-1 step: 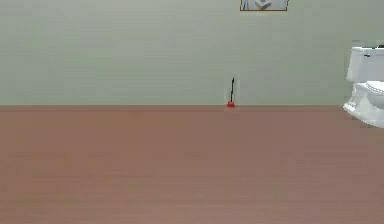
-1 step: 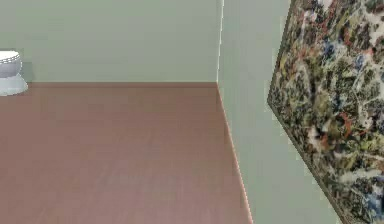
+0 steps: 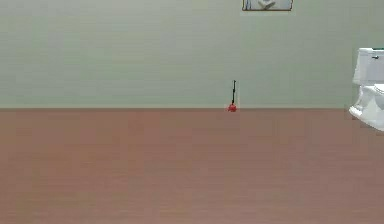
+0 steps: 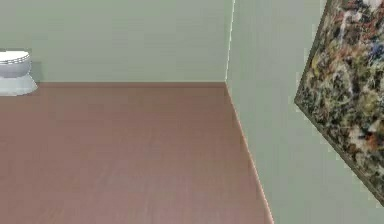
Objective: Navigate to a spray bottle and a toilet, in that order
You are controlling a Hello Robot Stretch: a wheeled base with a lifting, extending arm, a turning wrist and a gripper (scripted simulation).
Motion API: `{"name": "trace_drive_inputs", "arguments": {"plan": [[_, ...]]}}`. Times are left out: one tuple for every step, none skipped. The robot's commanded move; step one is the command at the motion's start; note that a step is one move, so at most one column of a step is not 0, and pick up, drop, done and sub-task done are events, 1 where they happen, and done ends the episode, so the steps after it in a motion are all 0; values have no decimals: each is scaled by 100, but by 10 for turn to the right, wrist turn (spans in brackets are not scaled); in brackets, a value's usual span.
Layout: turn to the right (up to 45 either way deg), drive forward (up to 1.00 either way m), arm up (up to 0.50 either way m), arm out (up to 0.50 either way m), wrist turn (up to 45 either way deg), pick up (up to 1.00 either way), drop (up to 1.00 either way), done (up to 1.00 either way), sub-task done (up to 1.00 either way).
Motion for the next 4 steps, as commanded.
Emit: {"name": "trace_drive_inputs", "arguments": {"plan": [[-450, 0, 0, 0, 0, 0, 0, 0, 0], [-390, 0, 0, 0, 0, 0, 0, 0, 0], [-30, 0, 0, 0, 0, 0, 0, 0, 0], [0, 100, 0, 0, 0, 0, 0, 0, 0]]}}
